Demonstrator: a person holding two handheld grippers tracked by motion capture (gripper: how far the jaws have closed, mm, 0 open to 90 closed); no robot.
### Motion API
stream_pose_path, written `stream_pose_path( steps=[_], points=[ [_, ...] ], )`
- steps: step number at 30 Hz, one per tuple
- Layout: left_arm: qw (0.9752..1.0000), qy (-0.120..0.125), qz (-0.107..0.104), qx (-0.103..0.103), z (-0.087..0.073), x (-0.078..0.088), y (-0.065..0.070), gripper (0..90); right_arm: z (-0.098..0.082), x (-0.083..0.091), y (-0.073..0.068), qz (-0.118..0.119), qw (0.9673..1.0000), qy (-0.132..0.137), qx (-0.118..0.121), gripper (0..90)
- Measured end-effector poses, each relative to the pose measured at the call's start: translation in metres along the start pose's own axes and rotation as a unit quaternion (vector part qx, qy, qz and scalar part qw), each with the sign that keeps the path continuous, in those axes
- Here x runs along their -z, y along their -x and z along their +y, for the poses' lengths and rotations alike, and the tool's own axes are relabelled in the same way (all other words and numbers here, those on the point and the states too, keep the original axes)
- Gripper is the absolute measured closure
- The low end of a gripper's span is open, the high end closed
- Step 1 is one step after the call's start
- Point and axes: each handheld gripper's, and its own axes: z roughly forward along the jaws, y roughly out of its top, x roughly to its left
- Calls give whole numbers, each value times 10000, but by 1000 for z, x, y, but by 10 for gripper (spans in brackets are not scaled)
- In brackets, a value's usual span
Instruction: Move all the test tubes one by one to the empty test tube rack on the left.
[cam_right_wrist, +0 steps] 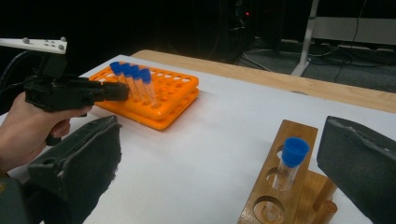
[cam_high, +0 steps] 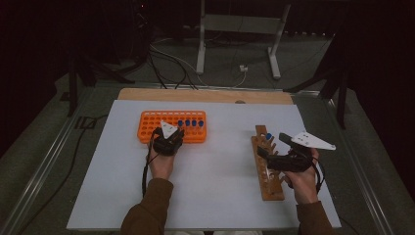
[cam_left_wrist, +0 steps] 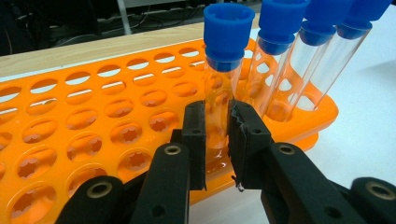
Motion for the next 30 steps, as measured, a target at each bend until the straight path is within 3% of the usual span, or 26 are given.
stream_pose_path(
  steps=[7,10,16,19,23,30],
  points=[
    [9998,9,-104,174,0,0,-3,770,-1,1,8,-111,9999,24,-84,0],
    [9992,1,-231,327,1,0,-4,668,-2,2,12,-157,9998,35,-142,0],
    [9986,-4,-356,394,3,7,-7,543,-4,1,18,-215,9995,21,-226,0],
    [9968,35,-583,537,4,15,-10,493,-5,0,19,-281,9994,17,-207,2],
    [9969,127,-588,503,8,26,-8,318,-6,-2,20,-369,9992,-5,-169,35],
    [9958,229,-731,498,13,53,-14,162,-3,-6,23,-401,9991,-160,-54,123]
  ],
)
